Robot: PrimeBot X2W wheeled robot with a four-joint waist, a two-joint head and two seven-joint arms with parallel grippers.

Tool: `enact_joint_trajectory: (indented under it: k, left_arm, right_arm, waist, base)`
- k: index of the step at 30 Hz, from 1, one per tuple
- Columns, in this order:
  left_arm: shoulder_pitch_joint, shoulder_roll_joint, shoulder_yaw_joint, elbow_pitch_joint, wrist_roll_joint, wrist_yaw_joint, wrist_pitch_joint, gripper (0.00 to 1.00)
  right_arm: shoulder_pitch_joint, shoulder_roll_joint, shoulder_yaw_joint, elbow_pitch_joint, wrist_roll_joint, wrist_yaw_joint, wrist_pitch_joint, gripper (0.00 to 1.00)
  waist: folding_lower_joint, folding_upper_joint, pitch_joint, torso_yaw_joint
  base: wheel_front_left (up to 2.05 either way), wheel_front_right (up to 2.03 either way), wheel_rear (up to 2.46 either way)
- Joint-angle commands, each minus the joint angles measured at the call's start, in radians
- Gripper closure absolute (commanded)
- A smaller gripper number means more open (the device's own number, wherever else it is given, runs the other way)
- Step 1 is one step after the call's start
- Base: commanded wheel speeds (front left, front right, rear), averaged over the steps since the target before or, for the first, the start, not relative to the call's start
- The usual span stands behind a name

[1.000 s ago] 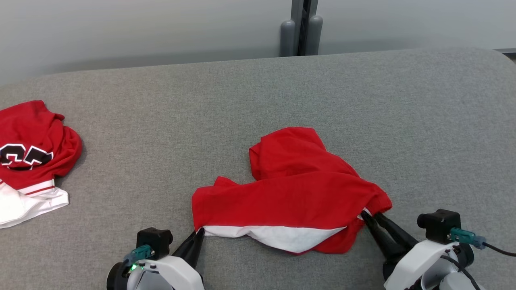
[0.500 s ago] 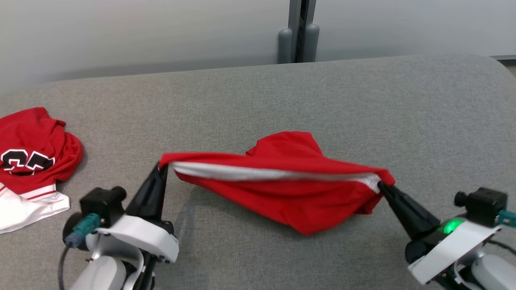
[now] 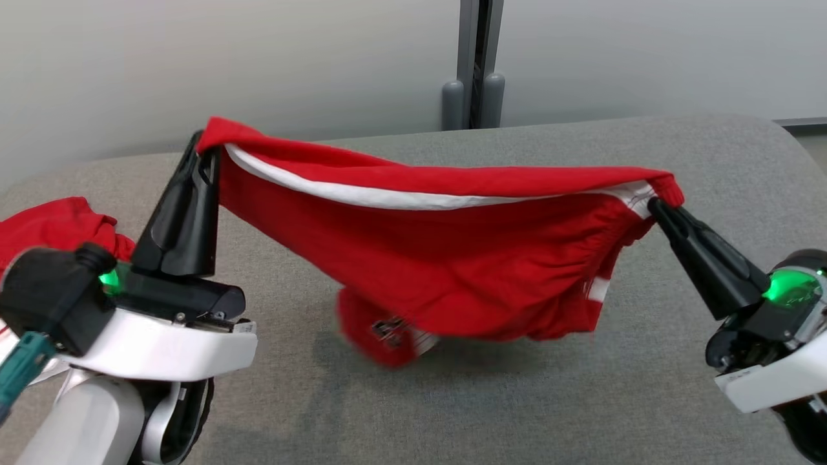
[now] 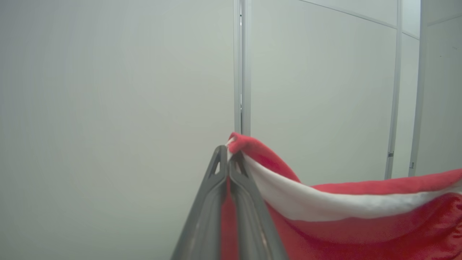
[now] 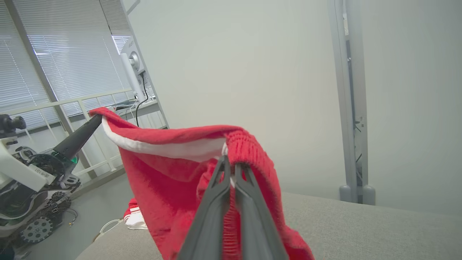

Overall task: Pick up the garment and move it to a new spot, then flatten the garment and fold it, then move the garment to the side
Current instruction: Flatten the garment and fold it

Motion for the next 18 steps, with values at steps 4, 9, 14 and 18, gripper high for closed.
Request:
enact_joint_trajectory:
  k: [4, 9, 14, 18]
  left_arm:
    - [-0.020, 0.026, 0.014, -0.096, 0.029, 0.026, 0.024, 1.00]
    - [-0.022, 0.031, 0.006, -0.149, 0.042, 0.040, 0.051, 1.00]
    - [-0.057, 0.023, -0.009, -0.133, 0.036, 0.026, 0.064, 1.00]
    - [-0.146, 0.014, -0.027, -0.049, 0.023, -0.017, 0.070, 1.00]
  right_arm:
    - [0.000, -0.026, -0.042, -0.059, 0.026, 0.000, 0.017, 1.00]
    - [0.021, -0.029, -0.070, -0.084, 0.032, 0.000, 0.038, 1.00]
    - [-0.003, -0.011, -0.078, -0.067, 0.019, 0.000, 0.052, 1.00]
    - [-0.069, 0.013, -0.067, -0.011, 0.010, 0.000, 0.066, 1.00]
  waist:
    - [0.0000, 0.0000, -0.018, 0.005]
    - [0.0000, 0.0000, -0.023, 0.010]
    - [0.0000, 0.0000, -0.001, 0.012]
    - [0.0000, 0.0000, 0.041, 0.013]
  base:
    - [0.00, 0.00, 0.00]
    - [0.00, 0.00, 0.00]
    - [0.00, 0.00, 0.00]
    - [0.00, 0.00, 0.00]
